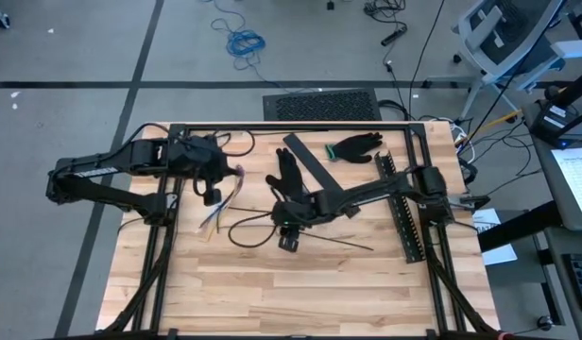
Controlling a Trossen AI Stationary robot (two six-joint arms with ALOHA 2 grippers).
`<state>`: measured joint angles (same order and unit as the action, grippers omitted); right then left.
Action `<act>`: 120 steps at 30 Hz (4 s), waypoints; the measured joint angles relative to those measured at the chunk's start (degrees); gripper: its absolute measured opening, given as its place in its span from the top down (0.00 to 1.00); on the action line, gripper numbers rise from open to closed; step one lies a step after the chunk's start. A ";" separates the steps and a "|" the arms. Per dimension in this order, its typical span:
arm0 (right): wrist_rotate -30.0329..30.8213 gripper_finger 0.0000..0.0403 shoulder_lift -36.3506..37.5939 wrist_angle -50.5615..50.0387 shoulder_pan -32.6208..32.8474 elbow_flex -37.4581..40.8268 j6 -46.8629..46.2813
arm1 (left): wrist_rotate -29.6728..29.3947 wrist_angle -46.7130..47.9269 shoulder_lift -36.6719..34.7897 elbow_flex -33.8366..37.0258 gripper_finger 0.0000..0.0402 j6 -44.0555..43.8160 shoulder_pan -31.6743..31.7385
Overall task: Ziptie cables
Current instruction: Wrap the black zip tie on the cable
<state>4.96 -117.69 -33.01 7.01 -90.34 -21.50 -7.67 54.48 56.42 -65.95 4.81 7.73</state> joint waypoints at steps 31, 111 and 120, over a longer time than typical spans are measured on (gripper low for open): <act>-8.34 0.65 -4.02 5.91 -5.58 -0.15 -0.79 | -4.61 -2.26 0.00 -0.04 1.00 -1.49 0.00; -14.82 1.00 -0.10 -7.41 -5.07 0.14 1.53 | -2.04 -11.60 -5.24 -0.09 1.00 -1.07 0.01; -10.98 1.00 11.27 -18.98 -5.58 7.03 3.74 | -4.51 -11.31 -11.18 -0.09 1.00 0.48 0.01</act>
<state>-6.02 -106.42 -51.99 1.43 -83.31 -17.76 -12.17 43.17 45.24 -66.04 5.29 7.74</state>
